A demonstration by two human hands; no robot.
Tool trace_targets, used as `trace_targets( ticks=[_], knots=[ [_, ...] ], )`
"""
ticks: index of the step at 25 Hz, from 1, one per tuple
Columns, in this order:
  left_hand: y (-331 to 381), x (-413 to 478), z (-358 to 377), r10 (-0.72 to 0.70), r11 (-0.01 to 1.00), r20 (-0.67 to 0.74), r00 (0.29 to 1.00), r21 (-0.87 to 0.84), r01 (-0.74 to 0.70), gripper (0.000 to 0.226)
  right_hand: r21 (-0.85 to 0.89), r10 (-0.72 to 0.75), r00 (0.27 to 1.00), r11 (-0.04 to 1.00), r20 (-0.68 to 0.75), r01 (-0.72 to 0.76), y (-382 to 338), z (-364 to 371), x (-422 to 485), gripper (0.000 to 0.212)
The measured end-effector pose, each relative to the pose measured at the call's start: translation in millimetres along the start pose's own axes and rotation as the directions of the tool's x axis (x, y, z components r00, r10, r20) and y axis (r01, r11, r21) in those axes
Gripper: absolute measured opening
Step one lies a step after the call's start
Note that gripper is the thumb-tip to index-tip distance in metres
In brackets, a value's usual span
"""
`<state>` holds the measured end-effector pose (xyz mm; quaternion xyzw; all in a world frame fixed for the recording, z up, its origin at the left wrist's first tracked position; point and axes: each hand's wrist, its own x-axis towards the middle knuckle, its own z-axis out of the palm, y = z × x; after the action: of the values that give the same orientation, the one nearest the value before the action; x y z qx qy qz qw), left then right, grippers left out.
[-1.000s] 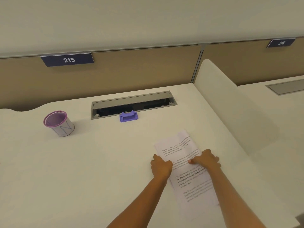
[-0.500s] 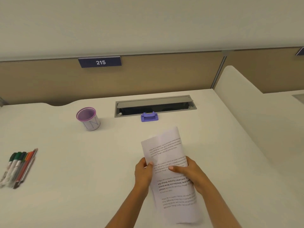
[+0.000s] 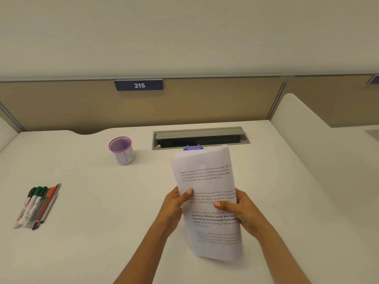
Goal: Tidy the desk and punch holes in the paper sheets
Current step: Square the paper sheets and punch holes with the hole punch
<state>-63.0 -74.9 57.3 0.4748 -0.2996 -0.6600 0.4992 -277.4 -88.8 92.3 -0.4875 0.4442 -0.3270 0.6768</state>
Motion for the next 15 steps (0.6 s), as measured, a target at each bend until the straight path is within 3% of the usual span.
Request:
trace_targets(
  ticks=[3,7,11,15],
  knots=[
    [16,-3,1,0.144,0.990,-0.084,0.986,0.010,-0.143,0.032,0.013,-0.084,0.996,0.996,-0.033,0.084,-4,-5,0,0.058],
    [33,-6,-1,0.288,0.958,-0.214,0.933,0.080,-0.277,0.025,0.036,-0.160,0.983,0.986,-0.093,0.164,-5,-14,5,0.048],
    [45,-6,-4,0.348,0.937,-0.224,0.910,0.119,-0.329,0.022,-0.002,-0.200,0.961,0.979,-0.191,0.203,-9,-12,19,0.036],
    [40,-7,-12,0.326,0.940,-0.202,0.924,0.173,-0.294,0.027,-0.016,-0.194,0.957,0.981,-0.217,0.195,-1,-12,33,0.038]
  ],
)
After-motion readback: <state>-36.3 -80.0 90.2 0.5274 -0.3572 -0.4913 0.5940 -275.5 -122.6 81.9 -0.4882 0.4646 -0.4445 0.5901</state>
